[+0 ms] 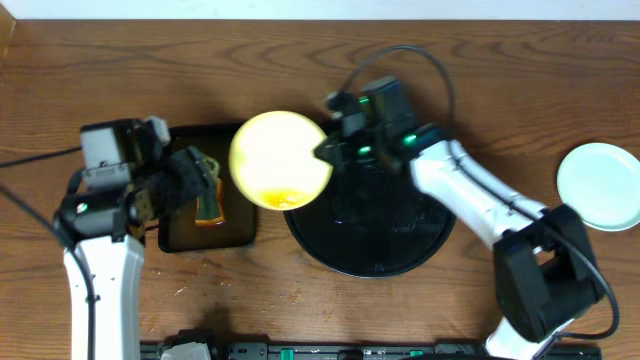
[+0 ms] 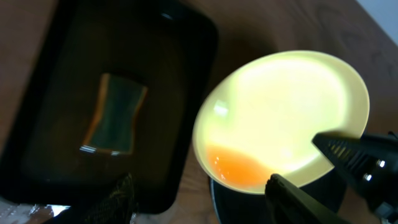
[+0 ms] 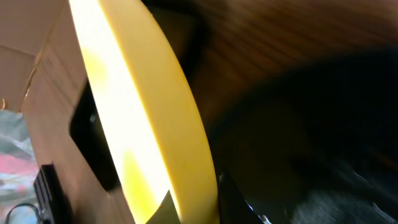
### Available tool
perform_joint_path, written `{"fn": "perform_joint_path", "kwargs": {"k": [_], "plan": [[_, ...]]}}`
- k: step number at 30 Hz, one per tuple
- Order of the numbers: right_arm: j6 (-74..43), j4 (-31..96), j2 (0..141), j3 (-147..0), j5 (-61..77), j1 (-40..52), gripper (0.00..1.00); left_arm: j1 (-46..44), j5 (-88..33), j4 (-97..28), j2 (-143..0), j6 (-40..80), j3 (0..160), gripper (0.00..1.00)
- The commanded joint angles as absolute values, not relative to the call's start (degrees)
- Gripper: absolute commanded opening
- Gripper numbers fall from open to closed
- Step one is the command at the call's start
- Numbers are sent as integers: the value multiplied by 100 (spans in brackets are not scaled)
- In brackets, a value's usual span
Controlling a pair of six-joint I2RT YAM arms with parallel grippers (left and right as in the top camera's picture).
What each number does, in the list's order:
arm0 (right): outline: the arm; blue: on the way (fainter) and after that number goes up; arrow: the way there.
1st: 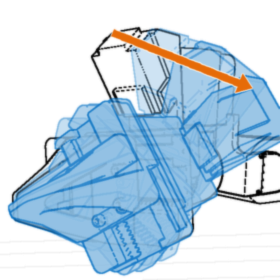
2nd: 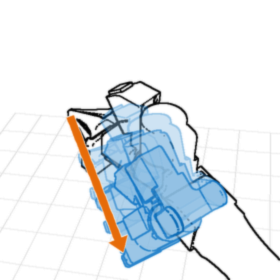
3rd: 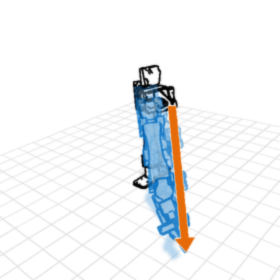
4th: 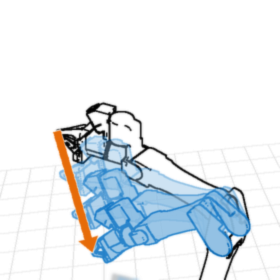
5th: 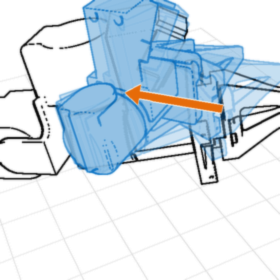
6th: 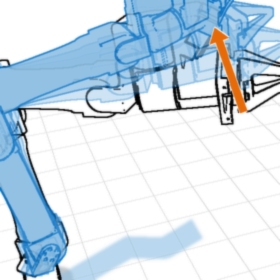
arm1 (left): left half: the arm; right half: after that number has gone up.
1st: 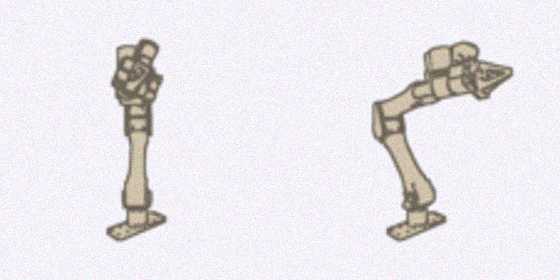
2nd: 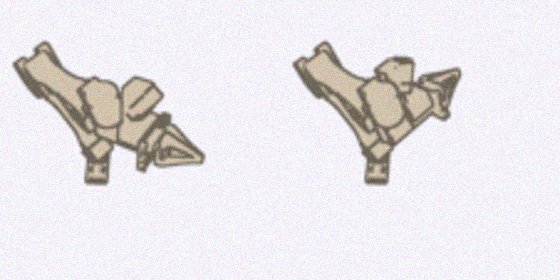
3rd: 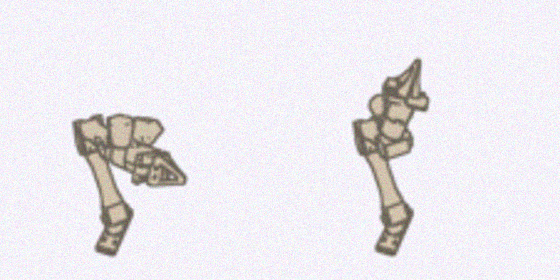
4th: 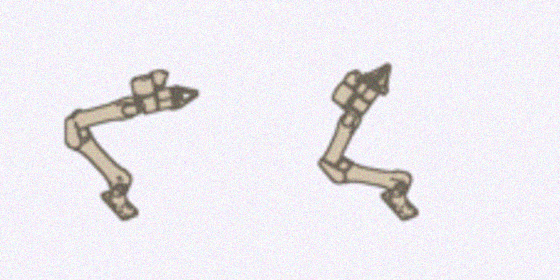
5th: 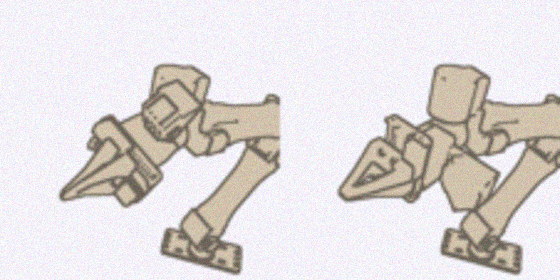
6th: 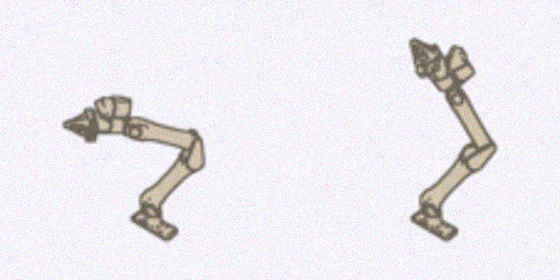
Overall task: Clean dirty plates on tray and stack at the side
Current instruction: 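Lift the yellow plate and tilt it over the water tray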
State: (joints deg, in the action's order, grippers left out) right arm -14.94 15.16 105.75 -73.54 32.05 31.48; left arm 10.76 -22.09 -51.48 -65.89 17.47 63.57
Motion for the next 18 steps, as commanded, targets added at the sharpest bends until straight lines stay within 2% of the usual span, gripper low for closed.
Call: {"fn": "perform_joint_path", "kwargs": {"k": [1,4,11,18], "plan": [[-1710,928,10632,-7461,2137,3789,1,1317,-2112,-5273,-6357,1594,6442,69],[-1439,342,10711,-7461,1337,4274,1,1424,-2112,-5334,-6226,1542,6442,69],[784,-829,10820,-7461,-287,5148,1,1584,-2112,-5441,-5990,1542,6442,69],[1297,-937,10619,-7461,-967,5374,1,1671,-1997,-5575,-5942,1522,6442,69]]}}
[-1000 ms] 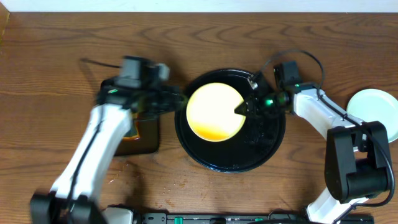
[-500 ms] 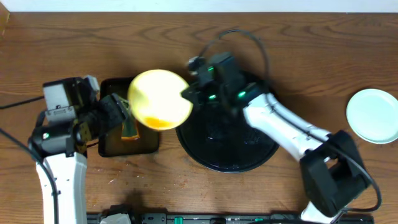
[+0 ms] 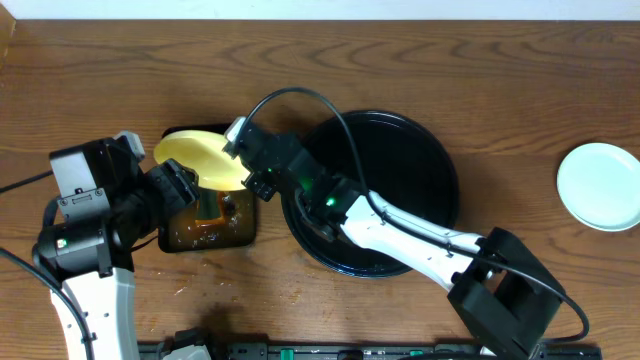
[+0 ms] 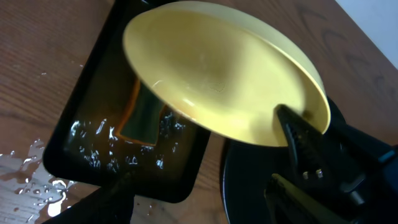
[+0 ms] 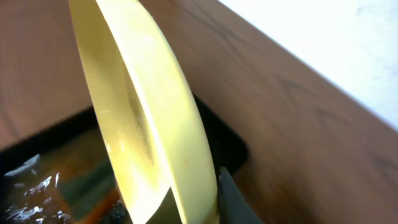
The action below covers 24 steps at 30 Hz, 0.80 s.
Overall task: Clean dirty plates on tray and stack at the side
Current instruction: 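Lift the yellow plate and tilt it over the water tray, then carry the yellow plate right and stack it on the blue plates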
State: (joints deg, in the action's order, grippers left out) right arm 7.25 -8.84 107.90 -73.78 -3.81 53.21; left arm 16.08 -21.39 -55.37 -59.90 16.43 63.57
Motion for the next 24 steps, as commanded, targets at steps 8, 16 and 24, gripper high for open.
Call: {"fn": "perform_joint_path", "kwargs": {"k": [8,16,24], "plan": [[1295,-856,10438,-7461,-967,5371,1,1671,-1984,-5592,-5942,1522,6442,69],[1199,-593,10403,-7461,-965,5371,1,1671,-1986,-5590,-5942,1522,6442,69],[567,-412,10237,-7461,-993,5304,1,1669,-1990,-5586,-5942,1522,6442,69]]}}
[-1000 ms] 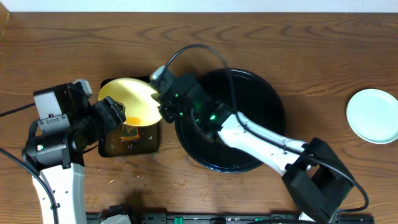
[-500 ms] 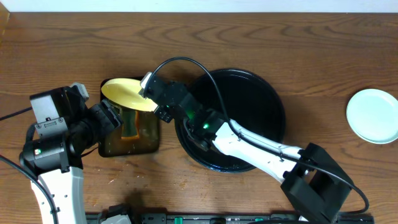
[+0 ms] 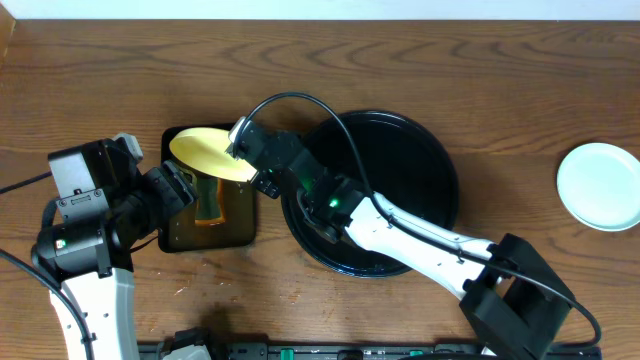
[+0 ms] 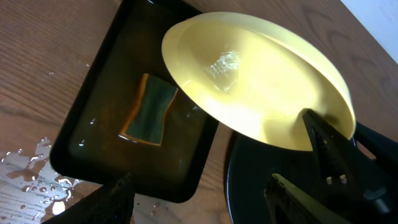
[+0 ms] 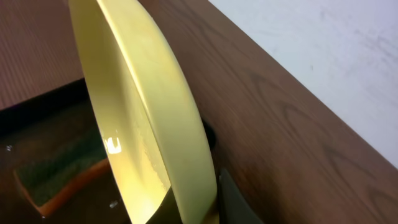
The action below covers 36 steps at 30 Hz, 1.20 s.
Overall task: Clean dirty plates on tray and stack at the side
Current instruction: 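Carry the yellow plate right and stack it on the blue plates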
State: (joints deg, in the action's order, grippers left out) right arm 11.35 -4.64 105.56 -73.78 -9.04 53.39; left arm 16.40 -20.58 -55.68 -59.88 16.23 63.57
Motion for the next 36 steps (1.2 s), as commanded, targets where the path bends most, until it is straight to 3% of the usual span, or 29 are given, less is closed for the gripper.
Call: {"fn": "perform_joint_path", "kwargs": {"k": [1,7,10,18,27,36], "plan": [[161,-336,10184,-7461,-1015,5242,1,1669,-1990,-5586,-5942,1522,6442,69],[-2718,904,9675,-7461,-539,4359,1,1662,-2283,-5516,-5942,1522,6442,69],[-3415,1673,9424,-7461,399,3640,1,1605,-2558,-5404,-5942,1522,6442,68],[-3426,3437,9249,-7452,2683,1164,1,742,-2628,-5052,-5955,1520,6440,68],[-2969,4545,9251,-7404,2724,-1791,1,-274,-1933,-4980,-6309,1525,6434,68],[-2971,4639,9253,-7078,2307,-4128,1,-561,-1938,-4978,-7024,1525,6434,68]]}}
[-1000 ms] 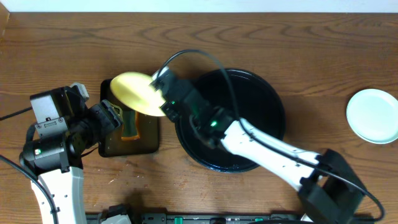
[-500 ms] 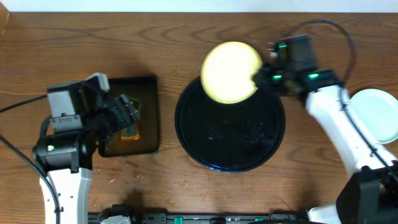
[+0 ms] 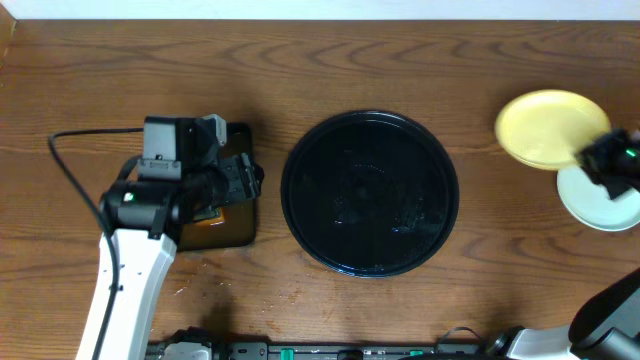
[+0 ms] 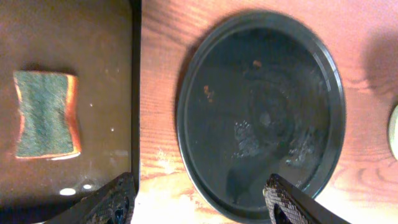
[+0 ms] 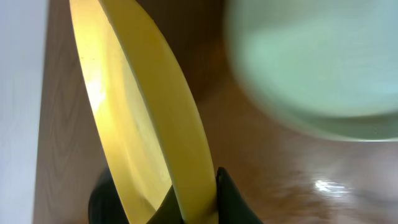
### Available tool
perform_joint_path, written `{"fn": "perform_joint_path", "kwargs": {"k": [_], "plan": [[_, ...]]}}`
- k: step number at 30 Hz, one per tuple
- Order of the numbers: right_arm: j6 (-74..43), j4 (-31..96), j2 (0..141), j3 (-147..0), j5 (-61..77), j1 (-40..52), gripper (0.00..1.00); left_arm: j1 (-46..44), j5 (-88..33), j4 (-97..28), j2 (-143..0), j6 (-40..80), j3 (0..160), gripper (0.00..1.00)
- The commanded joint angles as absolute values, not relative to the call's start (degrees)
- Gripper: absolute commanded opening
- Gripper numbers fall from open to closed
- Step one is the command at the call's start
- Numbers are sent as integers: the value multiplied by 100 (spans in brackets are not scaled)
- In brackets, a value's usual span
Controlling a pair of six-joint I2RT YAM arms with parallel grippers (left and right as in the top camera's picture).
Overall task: Clean dirty plates on tray and stack at the side
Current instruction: 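Carry the yellow plate right and stack it on the blue plates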
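Observation:
My right gripper (image 3: 596, 157) is shut on the rim of a yellow plate (image 3: 549, 128), holding it at the far right just above and left of a pale green plate (image 3: 598, 200) lying on the table. In the right wrist view the yellow plate (image 5: 146, 118) stands on edge between my fingers, with the pale plate (image 5: 317, 59) beside it. The round black tray (image 3: 371, 192) in the middle is bare. My left gripper (image 4: 202, 205) is open over the gap between the wash pan and the round tray (image 4: 261, 106).
A black rectangular pan (image 3: 232, 215) of brownish water sits at the left under my left arm, with a green and orange sponge (image 4: 45, 113) lying in it. A cable (image 3: 75, 135) runs off leftward.
My right gripper has carried the yellow plate from over the wash pan at the left to the far right, next to the pale plate. My left gripper has shifted right over the pan's edge.
The yellow plate, with an orange smear, was held by my right gripper between pan and tray. Then it was tipped over the pan with water splashing. Then it looked clean over the pan. Now it hangs beside the pale plate at the right.

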State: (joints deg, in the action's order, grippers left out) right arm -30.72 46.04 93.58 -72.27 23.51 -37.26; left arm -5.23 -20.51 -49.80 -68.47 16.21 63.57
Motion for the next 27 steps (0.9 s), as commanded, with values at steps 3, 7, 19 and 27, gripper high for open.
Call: {"fn": "perform_joint_path", "kwargs": {"k": [3,7,19,27], "plan": [[-3028,4654,9253,-6858,1739,-4727,1,-561,-1938,-4960,-7207,1525,6434,68],[-3146,4458,9264,-6438,1251,-5295,1,-561,-1940,-4893,-7288,1525,6434,68],[-2370,3350,9181,-6289,3358,-5203,57,-561,-1940,-4858,-7286,1525,6434,68],[-2038,3369,8447,-6289,4062,-4414,58,-561,-1940,-4873,-7286,1522,6434,68]]}}
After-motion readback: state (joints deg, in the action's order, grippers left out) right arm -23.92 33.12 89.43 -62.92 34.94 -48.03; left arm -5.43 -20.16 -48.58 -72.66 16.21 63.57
